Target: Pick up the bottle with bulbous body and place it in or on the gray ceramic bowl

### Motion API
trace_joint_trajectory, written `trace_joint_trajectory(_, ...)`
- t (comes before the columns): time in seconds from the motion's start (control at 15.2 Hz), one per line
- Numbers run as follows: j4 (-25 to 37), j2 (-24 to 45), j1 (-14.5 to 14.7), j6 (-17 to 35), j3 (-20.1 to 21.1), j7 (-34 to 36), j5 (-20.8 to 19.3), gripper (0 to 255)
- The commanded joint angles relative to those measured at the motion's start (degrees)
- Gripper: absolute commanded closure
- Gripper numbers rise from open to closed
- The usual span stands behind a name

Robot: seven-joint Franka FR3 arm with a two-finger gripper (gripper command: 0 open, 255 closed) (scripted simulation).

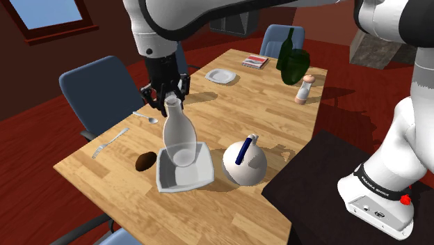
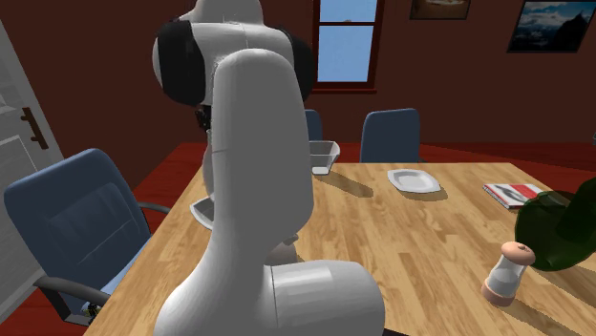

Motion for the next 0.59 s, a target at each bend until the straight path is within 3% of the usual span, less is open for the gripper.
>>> trace_joint_trajectory(0.0, -1.8, -0.1, -0.1, 1.7, 0.0, 0.0, 0.0, 255)
trace_joint_trajectory(0.53, -5.9, 0.5, -0.2, 6.4, -0.1, 0.0, -0.2, 255)
